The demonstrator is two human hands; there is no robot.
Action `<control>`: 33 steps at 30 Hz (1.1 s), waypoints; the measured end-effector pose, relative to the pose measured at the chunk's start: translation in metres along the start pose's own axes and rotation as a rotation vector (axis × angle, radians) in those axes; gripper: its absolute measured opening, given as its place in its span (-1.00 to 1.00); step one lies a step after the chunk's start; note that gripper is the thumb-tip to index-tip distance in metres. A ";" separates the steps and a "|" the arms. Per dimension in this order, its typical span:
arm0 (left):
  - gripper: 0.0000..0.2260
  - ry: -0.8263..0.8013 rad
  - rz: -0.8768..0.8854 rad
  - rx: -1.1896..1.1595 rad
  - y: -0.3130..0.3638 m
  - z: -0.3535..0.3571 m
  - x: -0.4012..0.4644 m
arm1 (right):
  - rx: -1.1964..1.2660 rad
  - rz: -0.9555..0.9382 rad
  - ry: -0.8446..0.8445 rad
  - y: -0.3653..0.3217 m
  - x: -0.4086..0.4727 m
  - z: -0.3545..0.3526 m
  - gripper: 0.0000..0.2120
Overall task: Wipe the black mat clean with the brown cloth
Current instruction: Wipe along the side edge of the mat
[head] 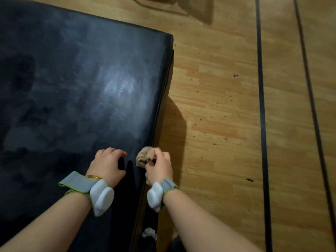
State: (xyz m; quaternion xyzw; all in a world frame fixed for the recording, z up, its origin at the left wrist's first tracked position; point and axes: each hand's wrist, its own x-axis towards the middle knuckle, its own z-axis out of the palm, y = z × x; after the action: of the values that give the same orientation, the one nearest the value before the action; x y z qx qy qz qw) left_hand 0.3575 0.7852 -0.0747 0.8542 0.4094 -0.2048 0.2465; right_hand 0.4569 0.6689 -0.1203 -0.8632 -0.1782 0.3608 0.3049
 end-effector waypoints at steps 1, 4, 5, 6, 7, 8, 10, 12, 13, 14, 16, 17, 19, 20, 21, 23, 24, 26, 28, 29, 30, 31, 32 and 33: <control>-0.51 -0.001 0.000 0.004 0.000 0.001 -0.001 | -0.022 -0.002 -0.046 0.009 -0.015 0.006 -0.86; -0.51 -0.001 -0.008 0.008 -0.002 0.002 -0.008 | -0.091 -0.016 -0.161 0.019 -0.042 0.013 -0.82; -0.51 -0.001 -0.015 0.007 -0.003 0.003 -0.009 | -0.087 -0.022 -0.152 0.018 -0.038 0.012 -0.78; -0.51 -0.002 -0.023 0.012 -0.004 0.004 -0.012 | -0.064 -0.028 -0.129 0.015 -0.030 0.011 -0.78; -0.51 -0.002 -0.029 0.020 -0.005 0.005 -0.016 | -0.031 -0.033 -0.093 0.010 -0.022 0.008 -0.80; -0.51 0.003 -0.033 0.025 -0.005 0.006 -0.018 | 0.001 -0.038 -0.054 0.005 -0.012 0.004 -0.83; -0.52 0.009 -0.052 0.022 -0.007 0.009 -0.025 | 0.048 -0.018 -0.005 0.000 0.002 0.000 -0.82; -0.53 0.007 -0.067 0.018 -0.010 0.011 -0.030 | 0.030 0.005 0.024 -0.002 0.003 0.001 -0.80; -0.53 0.005 -0.072 0.020 -0.011 0.012 -0.033 | 0.007 0.004 0.032 -0.002 -0.002 0.004 -0.81; -0.53 0.005 -0.075 0.023 -0.012 0.013 -0.035 | -0.011 -0.011 0.030 0.000 -0.010 0.006 -0.83; -0.52 0.002 -0.084 0.029 -0.015 0.014 -0.039 | -0.040 -0.047 -0.021 0.008 -0.032 0.013 -0.84; -0.52 0.000 -0.091 0.027 -0.016 0.015 -0.042 | -0.069 -0.058 -0.070 0.012 -0.045 0.016 -0.84; -0.52 -0.004 -0.098 0.029 -0.018 0.017 -0.047 | -0.133 -0.072 -0.149 0.017 -0.059 0.020 -0.81; -0.52 -0.002 -0.101 0.029 -0.019 0.017 -0.050 | -0.146 -0.073 -0.166 0.016 -0.059 0.019 -0.80; -0.52 0.002 -0.103 0.026 -0.020 0.018 -0.053 | -0.137 -0.069 -0.163 0.015 -0.054 0.018 -0.79; -0.52 0.007 -0.110 0.015 -0.021 0.020 -0.058 | -0.081 -0.043 -0.134 0.010 -0.039 0.012 -0.78; -0.52 0.010 -0.118 0.010 -0.023 0.021 -0.061 | -0.046 -0.033 -0.115 0.009 -0.032 0.010 -0.79; -0.52 0.010 -0.125 0.007 -0.025 0.023 -0.066 | -0.011 -0.017 -0.067 0.008 -0.028 0.008 -0.79; -0.52 0.012 -0.134 -0.002 -0.028 0.024 -0.070 | -0.037 -0.031 -0.047 0.012 -0.041 0.012 -0.79; -0.52 0.013 -0.142 -0.006 -0.029 0.025 -0.074 | -0.062 -0.036 -0.059 0.016 -0.053 0.017 -0.79; -0.52 0.013 -0.139 -0.004 -0.029 0.025 -0.073 | -0.082 -0.030 -0.078 0.023 -0.064 0.022 -0.80; -0.52 0.012 -0.144 -0.001 -0.030 0.027 -0.076 | -0.099 -0.036 -0.113 0.030 -0.078 0.026 -0.80; -0.52 0.014 -0.151 0.000 -0.031 0.029 -0.079 | -0.120 -0.053 -0.147 0.035 -0.089 0.030 -0.81; -0.52 0.016 -0.154 0.001 -0.031 0.030 -0.082 | -0.143 -0.067 -0.178 0.038 -0.096 0.032 -0.82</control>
State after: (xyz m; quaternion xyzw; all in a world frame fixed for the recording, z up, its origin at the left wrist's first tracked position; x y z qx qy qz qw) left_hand 0.2805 0.7350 -0.0613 0.8219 0.4758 -0.2166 0.2263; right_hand 0.3721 0.6023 -0.1137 -0.8407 -0.2588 0.4121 0.2375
